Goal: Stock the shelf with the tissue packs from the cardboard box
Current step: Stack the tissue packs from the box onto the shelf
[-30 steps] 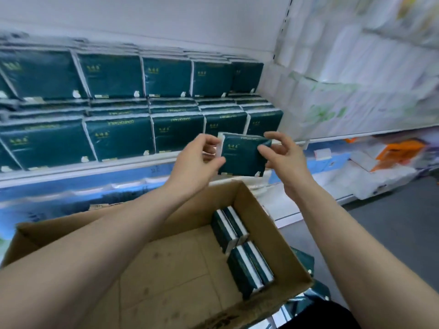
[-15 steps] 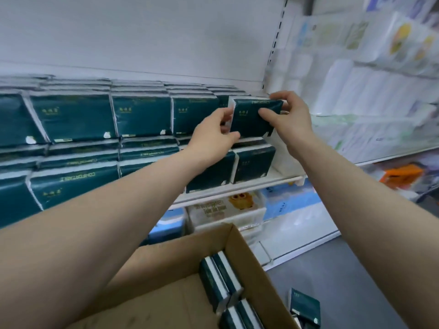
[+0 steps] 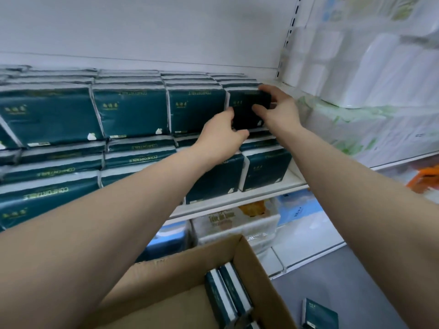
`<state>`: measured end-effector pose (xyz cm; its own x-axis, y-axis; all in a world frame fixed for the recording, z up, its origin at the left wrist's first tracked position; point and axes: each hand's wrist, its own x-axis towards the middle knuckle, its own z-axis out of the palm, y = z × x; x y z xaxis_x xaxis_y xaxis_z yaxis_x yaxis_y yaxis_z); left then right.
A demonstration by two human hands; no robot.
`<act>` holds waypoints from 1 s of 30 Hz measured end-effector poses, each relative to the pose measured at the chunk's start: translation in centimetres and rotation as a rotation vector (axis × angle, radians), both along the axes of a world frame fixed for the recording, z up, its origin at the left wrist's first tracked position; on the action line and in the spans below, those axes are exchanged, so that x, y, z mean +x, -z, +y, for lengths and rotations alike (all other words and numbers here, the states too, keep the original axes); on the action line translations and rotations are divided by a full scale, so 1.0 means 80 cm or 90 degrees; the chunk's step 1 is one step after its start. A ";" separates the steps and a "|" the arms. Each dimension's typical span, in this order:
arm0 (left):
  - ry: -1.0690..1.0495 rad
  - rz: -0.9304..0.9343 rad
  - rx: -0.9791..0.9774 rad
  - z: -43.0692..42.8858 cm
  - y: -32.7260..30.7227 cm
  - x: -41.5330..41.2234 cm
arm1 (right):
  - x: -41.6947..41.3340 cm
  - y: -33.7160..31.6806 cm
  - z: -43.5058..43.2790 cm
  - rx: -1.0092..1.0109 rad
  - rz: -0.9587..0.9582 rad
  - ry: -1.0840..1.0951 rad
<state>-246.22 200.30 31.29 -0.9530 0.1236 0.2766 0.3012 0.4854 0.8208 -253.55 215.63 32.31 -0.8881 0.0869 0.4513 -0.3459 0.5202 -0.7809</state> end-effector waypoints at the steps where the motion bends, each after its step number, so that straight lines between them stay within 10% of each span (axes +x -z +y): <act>1: 0.002 -0.004 -0.004 0.001 -0.001 0.000 | -0.001 0.001 0.001 -0.006 -0.004 -0.003; 18: -0.027 0.076 0.045 -0.019 -0.019 0.096 | 0.140 -0.001 0.004 -0.036 -0.014 0.014; 30: -0.020 0.043 0.109 -0.060 0.104 0.211 | 0.302 0.148 -0.048 -0.102 -0.064 -0.022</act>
<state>-229.37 195.46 22.96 -0.9344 0.0397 0.3541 0.3448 0.3508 0.8706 -229.42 211.81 20.48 -0.9315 0.1201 0.3434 -0.2776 0.3753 -0.8844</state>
